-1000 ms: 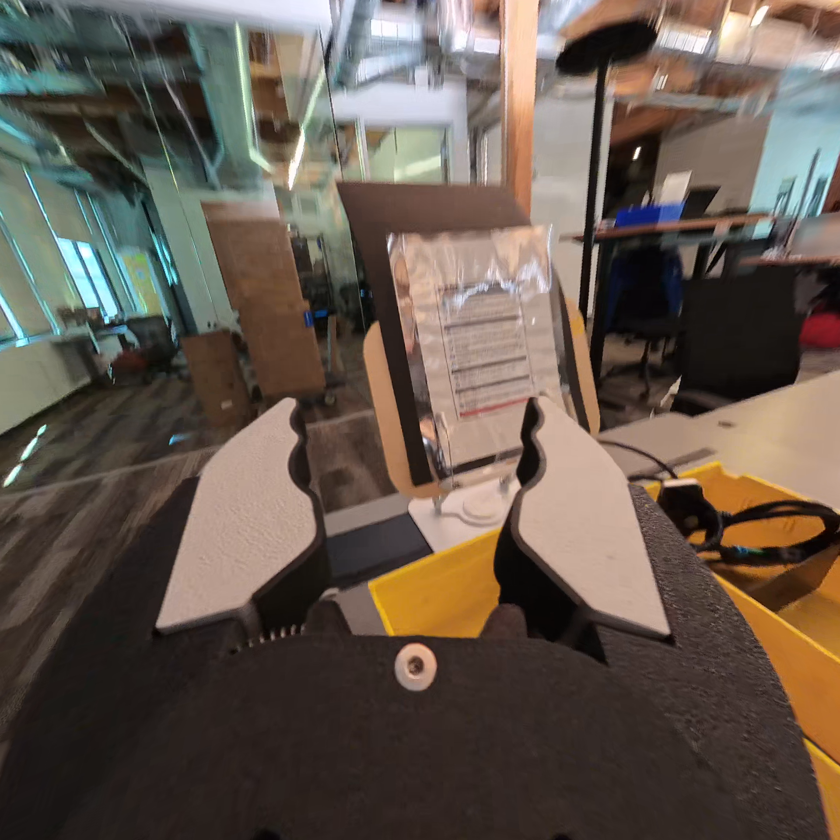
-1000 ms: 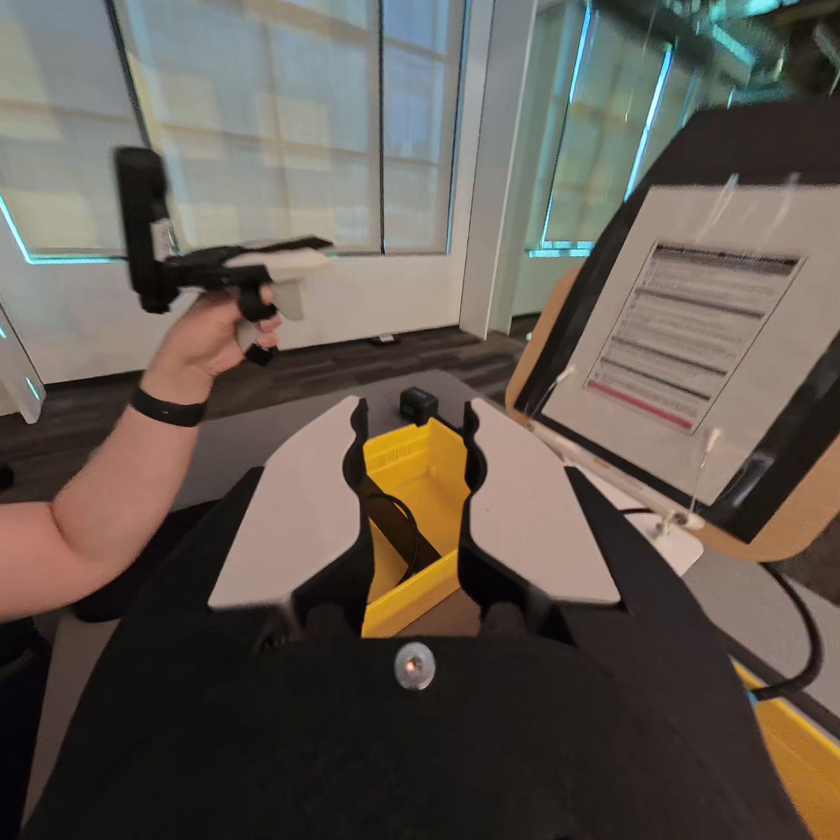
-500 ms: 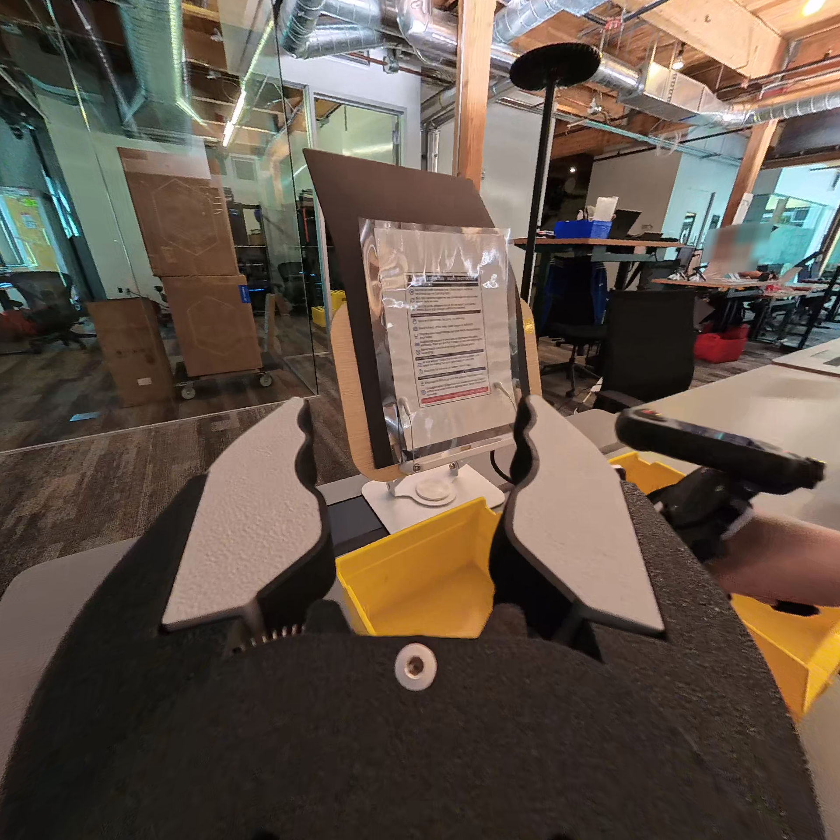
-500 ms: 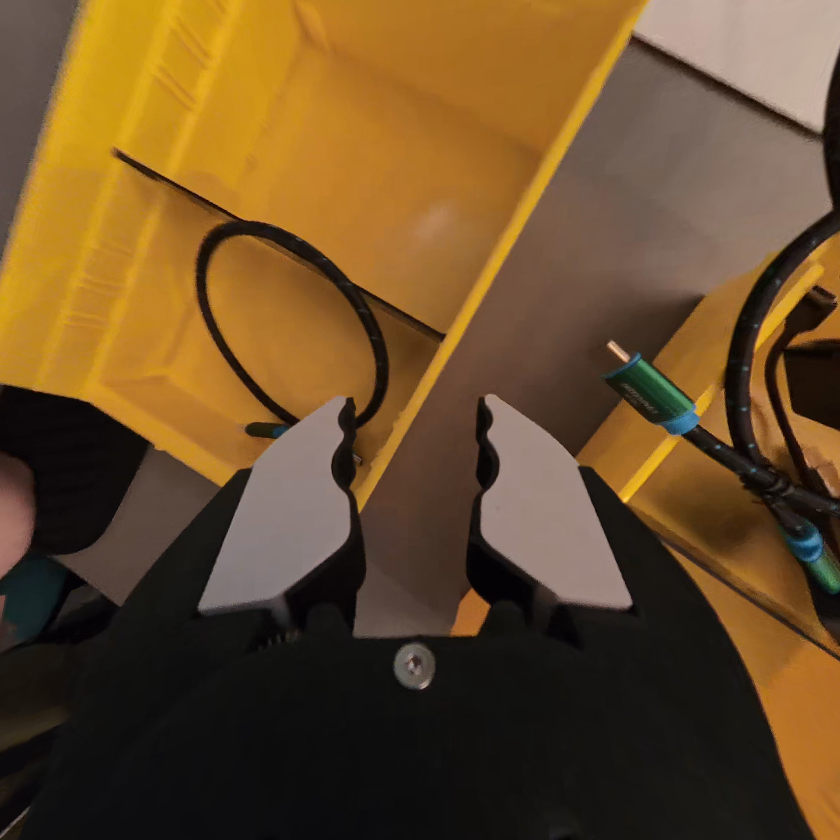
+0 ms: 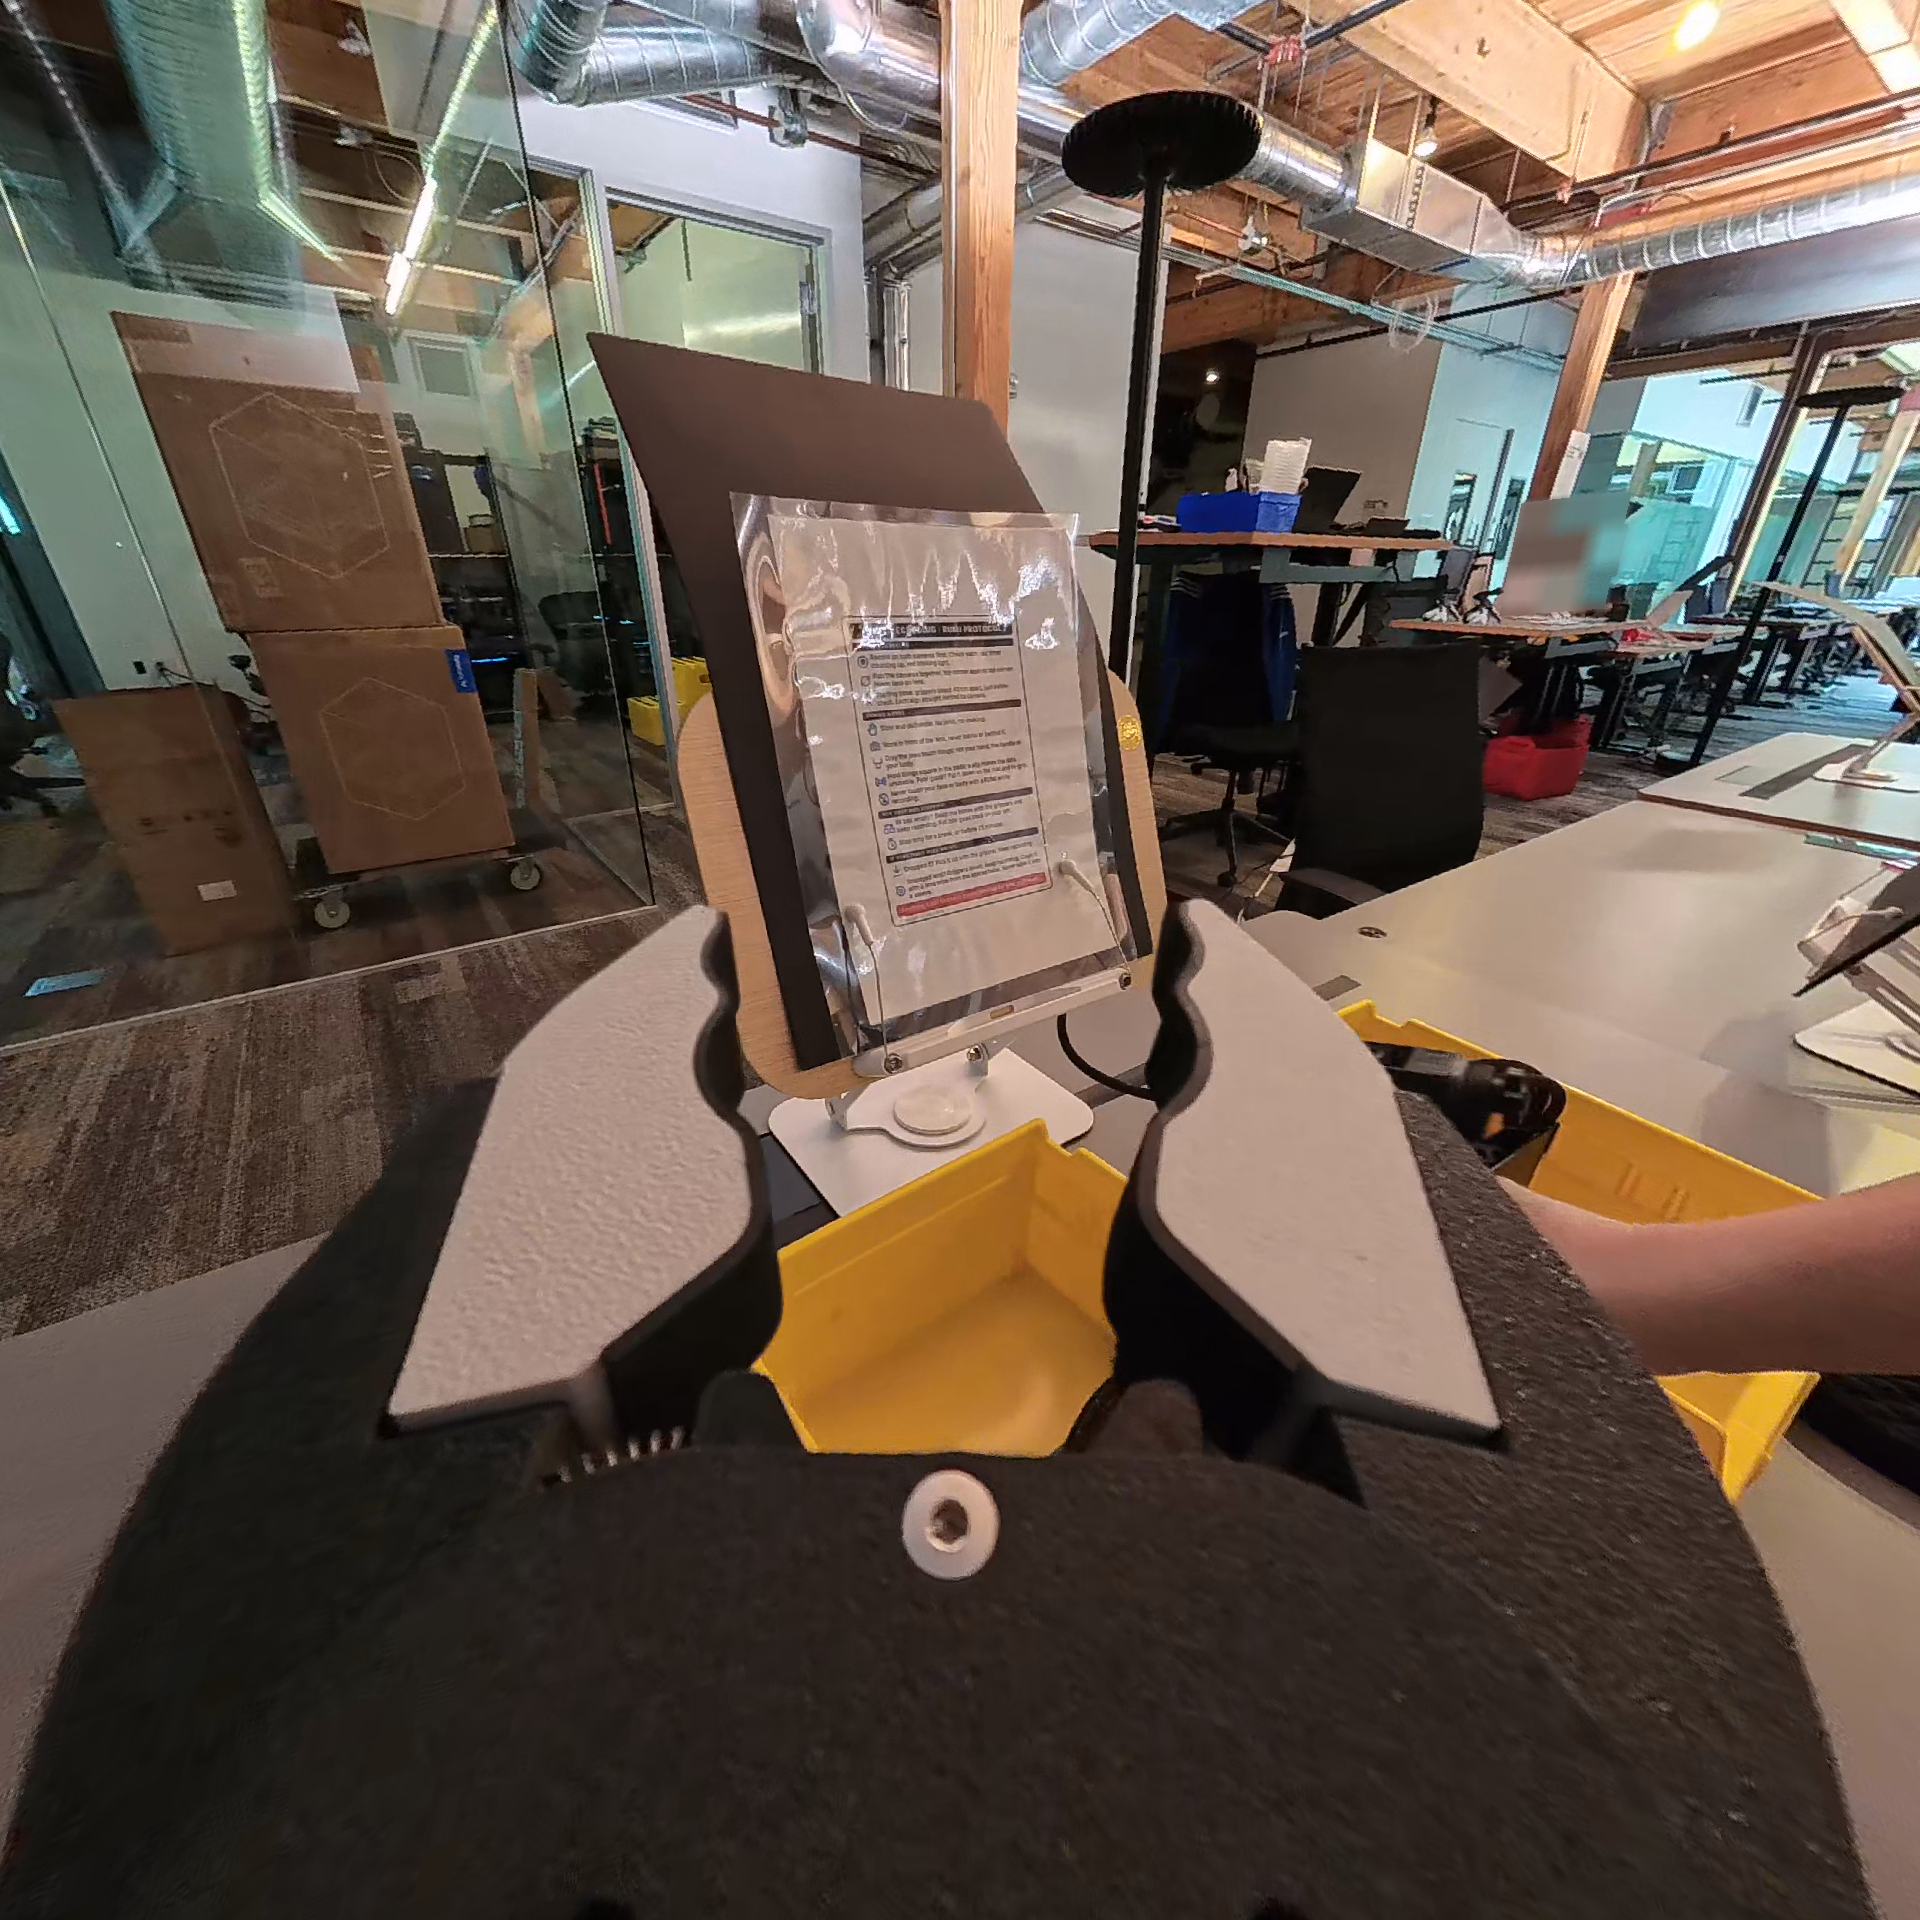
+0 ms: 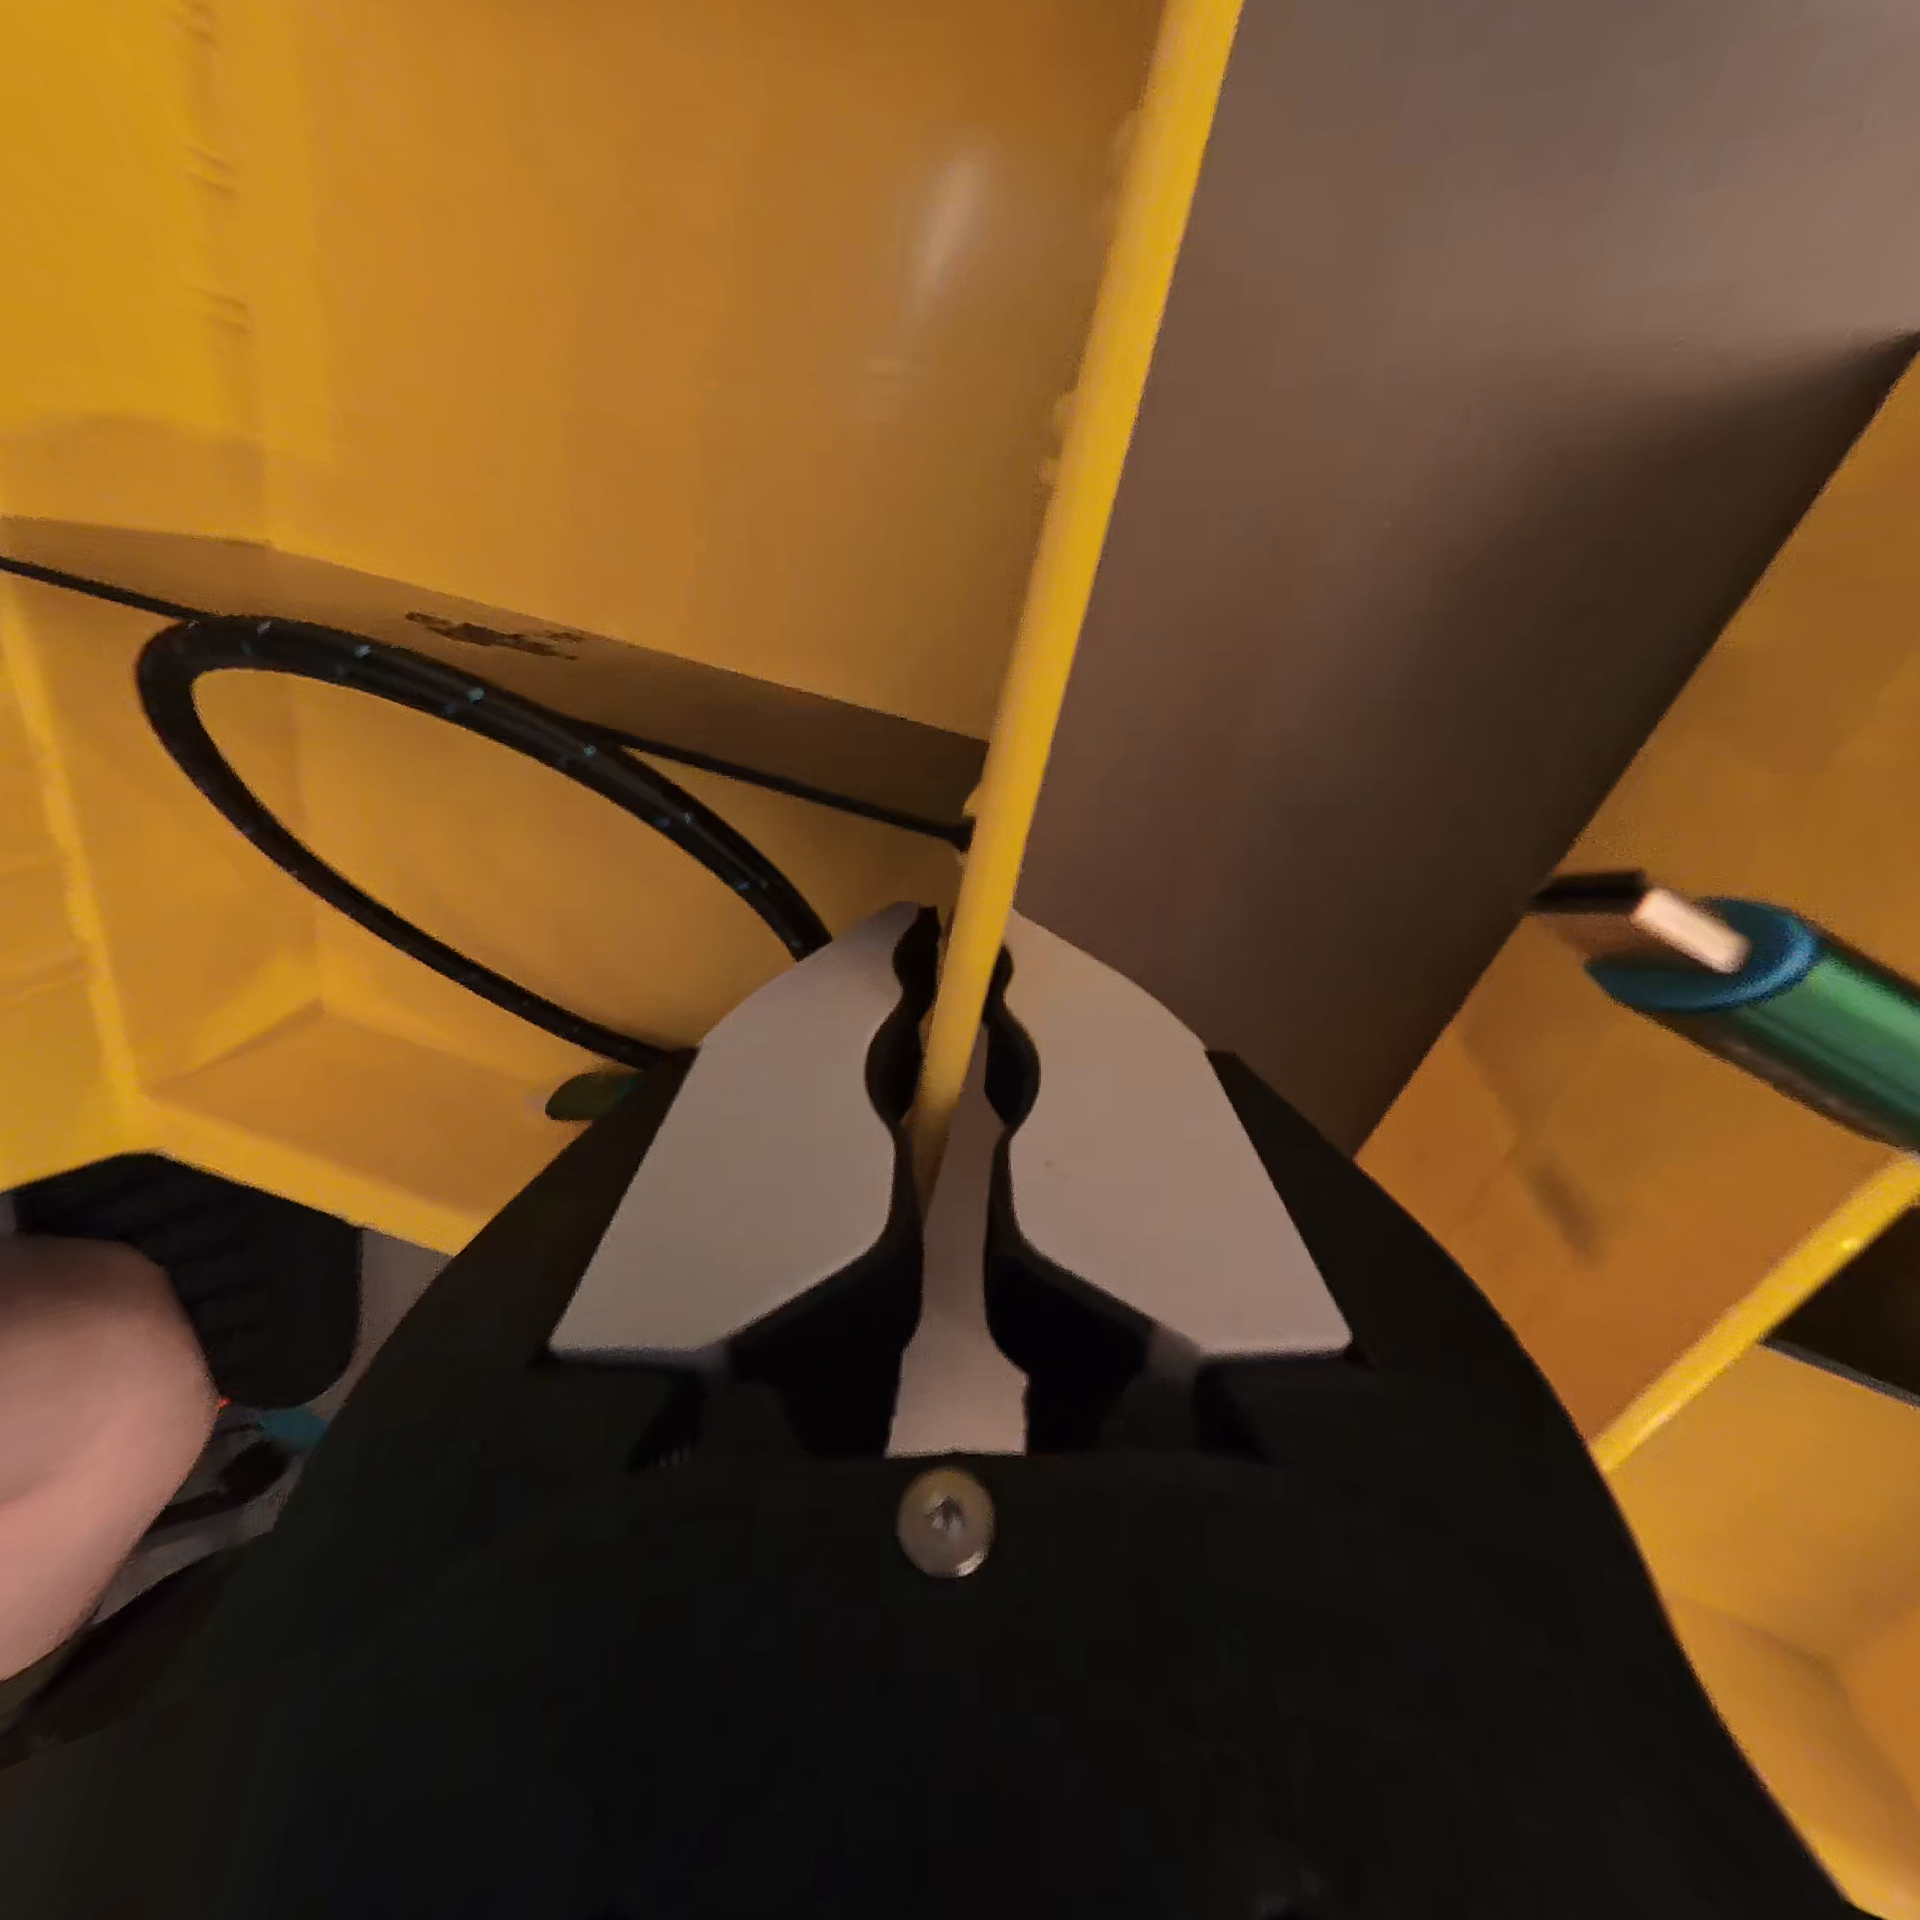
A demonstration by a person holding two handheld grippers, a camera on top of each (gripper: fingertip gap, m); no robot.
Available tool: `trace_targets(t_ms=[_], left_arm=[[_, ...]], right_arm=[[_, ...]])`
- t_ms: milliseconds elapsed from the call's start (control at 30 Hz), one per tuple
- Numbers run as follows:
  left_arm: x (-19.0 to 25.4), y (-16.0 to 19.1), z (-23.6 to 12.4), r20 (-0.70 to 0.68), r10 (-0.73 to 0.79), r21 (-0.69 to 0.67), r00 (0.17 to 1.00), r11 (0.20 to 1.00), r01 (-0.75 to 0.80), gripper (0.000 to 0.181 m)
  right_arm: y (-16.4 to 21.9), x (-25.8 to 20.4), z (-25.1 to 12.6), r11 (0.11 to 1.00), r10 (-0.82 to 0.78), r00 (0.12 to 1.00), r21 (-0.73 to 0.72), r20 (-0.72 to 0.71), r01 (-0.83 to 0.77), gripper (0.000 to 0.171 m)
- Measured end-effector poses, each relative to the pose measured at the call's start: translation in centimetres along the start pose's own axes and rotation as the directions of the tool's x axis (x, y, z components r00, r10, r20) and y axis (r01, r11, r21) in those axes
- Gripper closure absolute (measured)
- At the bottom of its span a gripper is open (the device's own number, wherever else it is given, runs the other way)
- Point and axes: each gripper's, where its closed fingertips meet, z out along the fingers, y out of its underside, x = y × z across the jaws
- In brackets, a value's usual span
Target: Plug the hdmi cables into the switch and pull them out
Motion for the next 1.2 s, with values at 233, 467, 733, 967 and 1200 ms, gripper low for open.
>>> trace_targets(t_ms=[233, 467, 733, 967, 1200], left_arm=[[1.3, -1.3, -2.2, -0.021, -0.005, 0.002, 1.000, 1.000, 0.005, 0.105], [4.1, -5.1, -6.4, -0.027, 0.051, 0.149, 0.998, 0.988, -0.047, 0.112], [7.7, -5.7, -6.6, -0.174, 0.005, 0.163, 0.985, 0.986, 0.024, 0.119], [11.4, 2.2, 1.3, -0.274, 0.009, -0.177, 0.962, 0.982, -0.060, 0.115], [19.3, 14.6, 8.8, -0.443, -0.229, -0.496, 0.867, 0.868, -0.024, 0.120]], right_arm=[[0.2, -0.2, -2.4, 0.990, -0.067, 0.997, -0.127, -0.030, 0.063, 0.165], [0.5, -1.2, -11.6, 0.953, -0.223, 0.975, -0.207, 0.009, 0.220, 0.164], [5.0, 10.3, -26.8, 0.984, -0.150, 0.984, -0.084, 0.097, 0.159, 0.165], [13.6, 31.4, -32.4, 0.962, 0.189, 0.982, 0.198, 0.003, -0.186, 0.165], [20.4, 46.1, -25.5, 0.851, 0.478, 0.877, 0.274, -0.050, -0.448, 0.165]])
